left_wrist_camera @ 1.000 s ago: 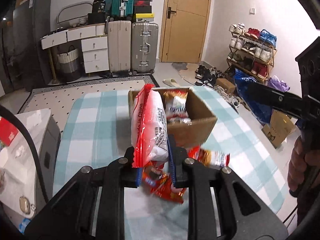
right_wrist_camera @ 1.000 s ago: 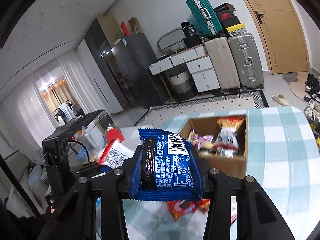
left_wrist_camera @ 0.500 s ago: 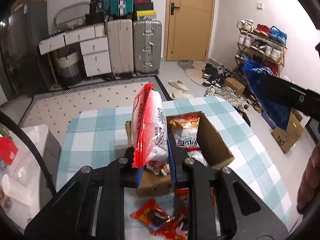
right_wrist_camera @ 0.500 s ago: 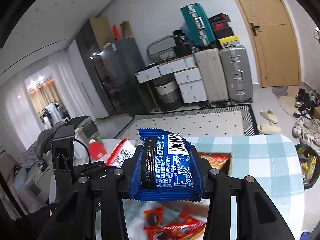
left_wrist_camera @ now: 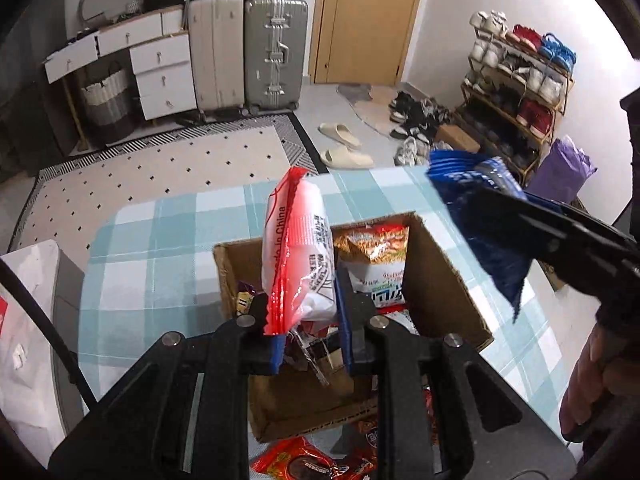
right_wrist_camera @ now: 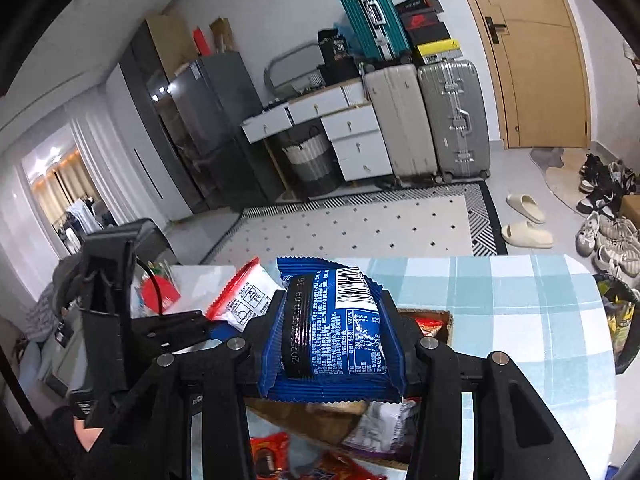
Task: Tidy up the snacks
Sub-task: 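Carry both packs over the cardboard box with both grippers, then open both grippers to drop the packs into the box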
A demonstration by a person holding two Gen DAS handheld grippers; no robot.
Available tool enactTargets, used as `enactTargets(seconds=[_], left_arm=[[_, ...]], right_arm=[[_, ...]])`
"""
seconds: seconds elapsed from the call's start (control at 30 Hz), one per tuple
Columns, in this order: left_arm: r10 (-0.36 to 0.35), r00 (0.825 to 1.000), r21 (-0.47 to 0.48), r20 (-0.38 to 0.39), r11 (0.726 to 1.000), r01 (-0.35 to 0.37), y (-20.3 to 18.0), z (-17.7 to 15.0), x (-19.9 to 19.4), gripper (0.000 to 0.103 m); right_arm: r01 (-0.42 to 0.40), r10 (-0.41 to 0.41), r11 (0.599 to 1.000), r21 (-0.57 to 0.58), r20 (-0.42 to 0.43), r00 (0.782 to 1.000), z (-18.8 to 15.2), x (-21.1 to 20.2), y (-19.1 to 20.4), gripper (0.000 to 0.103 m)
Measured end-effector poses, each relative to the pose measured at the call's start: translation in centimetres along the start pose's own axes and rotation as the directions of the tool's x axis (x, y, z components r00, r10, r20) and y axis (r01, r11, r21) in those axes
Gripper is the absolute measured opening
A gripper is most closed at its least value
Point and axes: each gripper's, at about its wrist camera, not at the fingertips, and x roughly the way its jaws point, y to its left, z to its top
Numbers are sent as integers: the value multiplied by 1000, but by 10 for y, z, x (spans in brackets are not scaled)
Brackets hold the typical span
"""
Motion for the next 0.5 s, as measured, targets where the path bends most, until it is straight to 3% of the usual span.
enactTargets(seconds=[0.43,0.5], left_arm=[[-43,991,-74,-123,997,34,17,-11,76,19],[-33,993,-69,-118,997,25,18,-13,76,20]], right_arm=[[49,-48,999,8,-113,992,-25,61,-27,44],[61,-60,998,6,-137,989,-30,71,-31,52]])
